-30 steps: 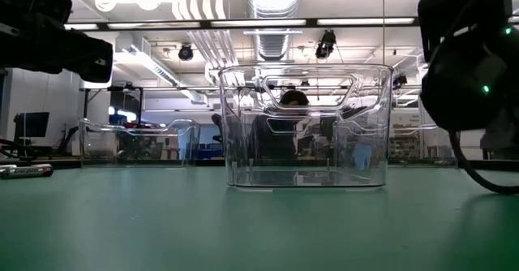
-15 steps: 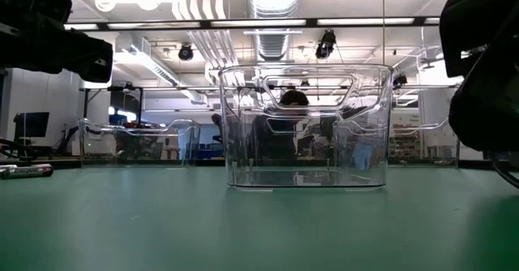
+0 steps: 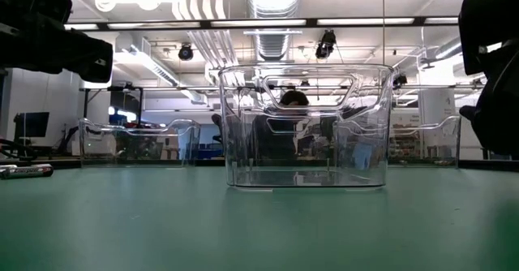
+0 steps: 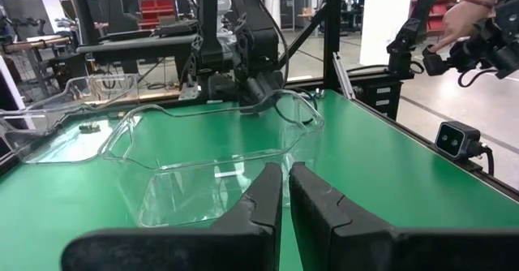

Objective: Sort batteries
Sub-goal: Put the black battery into the top right transparent bin

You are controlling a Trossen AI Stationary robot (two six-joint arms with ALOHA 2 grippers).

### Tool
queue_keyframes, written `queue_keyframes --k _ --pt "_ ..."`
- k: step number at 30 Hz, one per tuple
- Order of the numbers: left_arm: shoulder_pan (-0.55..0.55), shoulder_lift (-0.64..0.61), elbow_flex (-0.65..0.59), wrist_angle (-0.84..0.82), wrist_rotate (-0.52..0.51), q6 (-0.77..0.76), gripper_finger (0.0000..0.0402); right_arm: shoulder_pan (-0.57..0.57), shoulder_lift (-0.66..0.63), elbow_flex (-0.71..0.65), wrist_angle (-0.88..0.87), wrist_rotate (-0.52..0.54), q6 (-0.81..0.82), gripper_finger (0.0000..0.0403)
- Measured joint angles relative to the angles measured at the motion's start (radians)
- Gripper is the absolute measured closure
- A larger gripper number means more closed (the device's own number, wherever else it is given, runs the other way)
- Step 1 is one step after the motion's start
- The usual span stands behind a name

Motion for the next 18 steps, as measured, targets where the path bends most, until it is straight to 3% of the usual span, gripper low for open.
queue_keyframes --k 18 --pt "0.000 0.001 0.000 0.000 0.000 0.000 0.0394 0.002 0.002 0.024 0.013 -0.002 0.013 0.0185"
